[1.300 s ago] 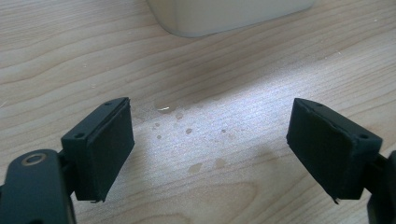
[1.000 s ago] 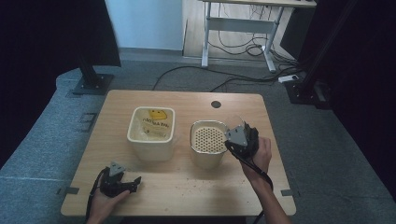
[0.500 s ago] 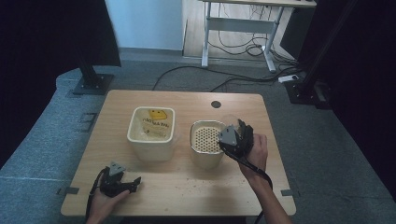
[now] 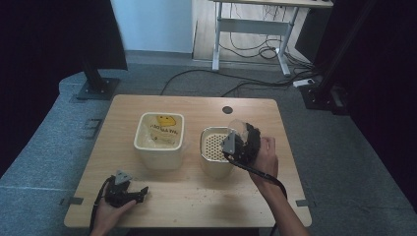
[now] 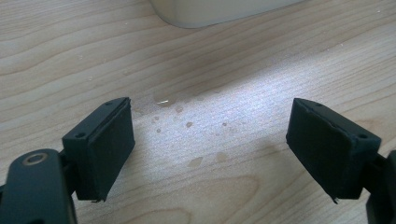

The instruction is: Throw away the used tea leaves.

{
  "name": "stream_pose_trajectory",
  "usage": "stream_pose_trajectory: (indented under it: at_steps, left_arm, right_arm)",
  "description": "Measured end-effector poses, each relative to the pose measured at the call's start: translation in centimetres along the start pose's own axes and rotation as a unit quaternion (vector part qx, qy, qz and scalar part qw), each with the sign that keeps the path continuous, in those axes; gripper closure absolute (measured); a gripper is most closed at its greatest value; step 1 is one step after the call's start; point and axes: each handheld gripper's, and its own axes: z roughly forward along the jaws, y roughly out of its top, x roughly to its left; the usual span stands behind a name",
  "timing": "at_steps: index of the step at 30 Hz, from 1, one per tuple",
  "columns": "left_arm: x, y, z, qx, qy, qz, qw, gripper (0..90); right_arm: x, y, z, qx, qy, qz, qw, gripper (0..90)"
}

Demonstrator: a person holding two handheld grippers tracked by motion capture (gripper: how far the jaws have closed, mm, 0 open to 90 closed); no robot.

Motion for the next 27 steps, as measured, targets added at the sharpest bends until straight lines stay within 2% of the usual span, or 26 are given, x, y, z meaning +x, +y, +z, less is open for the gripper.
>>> stream_pose_trajectory:
  at_steps: [2,3,6,8,11,13,14,15,16,17,20,21,24,27]
  left_arm:
    - [0.0,0.0,0.0,0.001,0.0,0.0,1.0,15.2]
    - [0.0,0.0,0.0,0.001,0.0,0.0,1.0,15.2]
    - [0.1,0.0,0.0,0.002,0.0,0.0,1.0,15.2]
    - [0.1,0.0,0.0,0.003,-0.001,0.0,1.0,15.2]
    - [0.1,0.0,0.1,0.004,-0.001,0.0,1.0,15.3]
    - [0.1,0.0,0.1,0.006,-0.001,0.001,1.0,15.2]
    - [0.1,0.0,0.1,0.006,-0.001,0.001,1.0,15.2]
    - [0.1,0.0,0.1,0.006,0.0,0.001,1.0,15.3]
    - [0.1,0.0,0.1,0.006,0.0,0.001,1.0,15.3]
    - [0.1,0.0,0.1,0.007,0.0,0.001,1.0,15.3]
    - [0.1,0.0,0.1,0.007,-0.001,0.0,1.0,15.3]
    - [0.1,0.0,0.2,0.008,-0.001,0.001,1.0,15.3]
    - [0.1,0.0,0.2,0.009,-0.001,0.001,1.0,15.3]
    - [0.1,0.0,0.2,0.009,-0.001,0.001,1.0,15.2]
  right_arm:
    - [0.3,0.4,0.1,0.005,-0.017,-0.037,0.9992,40.7]
    - [0.7,0.5,0.1,0.008,-0.03,-0.062,0.9976,40.7]
    - [1.6,1.1,0.2,0.013,-0.052,-0.128,0.9903,40.7]
    - [2.3,1.4,0.3,0.015,-0.069,-0.184,0.9804,40.8]
    - [3.4,1.6,0.5,0.022,-0.075,-0.232,0.9695,40.8]
    - [4.1,1.5,0.7,0.024,-0.086,-0.271,0.9585,40.8]
    - [4.1,1.5,0.7,0.024,-0.086,-0.271,0.9585,40.8]
    - [4.6,1.5,0.7,0.024,-0.089,-0.293,0.9517,40.9]
    - [4.6,1.5,0.7,0.024,-0.089,-0.293,0.9517,40.9]
    - [4.8,1.5,0.7,0.024,-0.087,-0.3,0.9497,40.9]
    - [4.9,1.6,0.7,0.023,-0.099,-0.322,0.9414,41.2]
    - [5.0,1.7,0.7,0.024,-0.104,-0.332,0.9374,41.4]
    - [4.8,1.7,0.8,0.026,-0.132,-0.37,0.919,41.7]
    - [4.5,1.8,1.0,0.029,-0.154,-0.414,0.8966,41.8]
